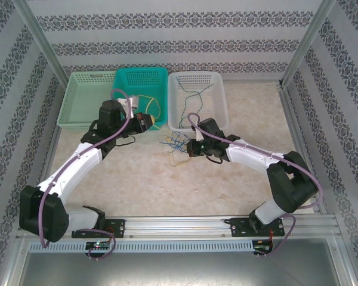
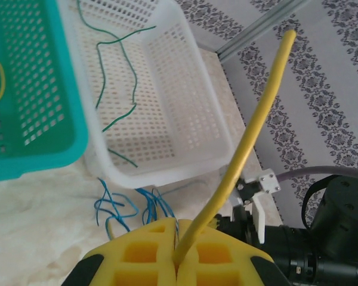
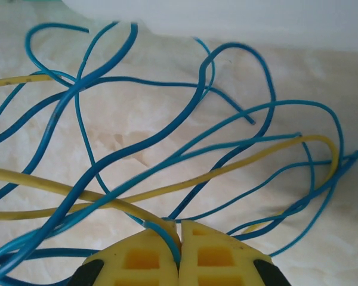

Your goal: Untangle the cables

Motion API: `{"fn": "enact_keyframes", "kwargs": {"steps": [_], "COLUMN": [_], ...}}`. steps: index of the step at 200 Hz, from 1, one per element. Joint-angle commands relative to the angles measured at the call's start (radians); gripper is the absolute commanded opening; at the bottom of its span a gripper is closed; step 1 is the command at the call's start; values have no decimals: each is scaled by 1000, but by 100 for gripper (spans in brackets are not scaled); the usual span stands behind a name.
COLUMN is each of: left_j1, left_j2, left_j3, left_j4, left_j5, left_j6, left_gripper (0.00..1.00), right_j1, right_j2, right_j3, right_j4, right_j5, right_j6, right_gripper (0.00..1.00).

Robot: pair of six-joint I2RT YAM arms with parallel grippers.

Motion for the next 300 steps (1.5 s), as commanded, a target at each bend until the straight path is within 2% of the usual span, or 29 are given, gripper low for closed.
{"fn": "enact_keyframes", "kwargs": {"steps": [1, 18, 31, 39, 47, 57, 81, 114, 135, 170, 209, 269, 300], "left_j1": [91, 92, 92, 92, 92, 93, 91, 92, 97, 133, 184, 248, 273], "left_j2": [-135, -139, -133, -127, -122, -118, -118, -137, -146, -163, -180, -207, -196], "left_j3": [69, 61, 33, 14, -6, -27, -46, -3, 53, 118, 176, 161, 144], "left_j4": [127, 141, 196, 230, 261, 290, 302, 227, 144, 103, 41, -3, 10], "left_j5": [-70, -61, -35, -24, -16, -9, 5, -26, -67, -79, -82, -90, -41], "left_j6": [-6, -27, -69, -97, -123, -145, -157, -100, -46, -12, 1, -14, -42], "left_gripper": [0, 0, 0, 0, 0, 0, 0, 0, 0, 0, 0, 0, 0], "right_j1": [-39, -30, -14, -5, 1, 2, -6, -38, -49, -64, -107, -176, -194], "right_j2": [66, 48, 19, 0, -19, -43, -80, -67, -63, -47, -26, -77, -90], "right_j3": [-77, -70, -66, -63, -63, -64, -68, -56, -41, -24, -34, -67, -77], "right_j4": [-278, -262, -233, -216, -198, -180, -161, -223, -298, -386, -407, -375, -389], "right_j5": [165, 145, 119, 104, 89, 81, 73, 101, 179, 266, 268, 220, 216], "right_j6": [-1, -11, -24, -29, -31, -28, -32, -19, -22, -45, -30, -41, -62], "right_gripper": [4, 17, 46, 57, 64, 68, 68, 62, 57, 56, 57, 59, 58]}}
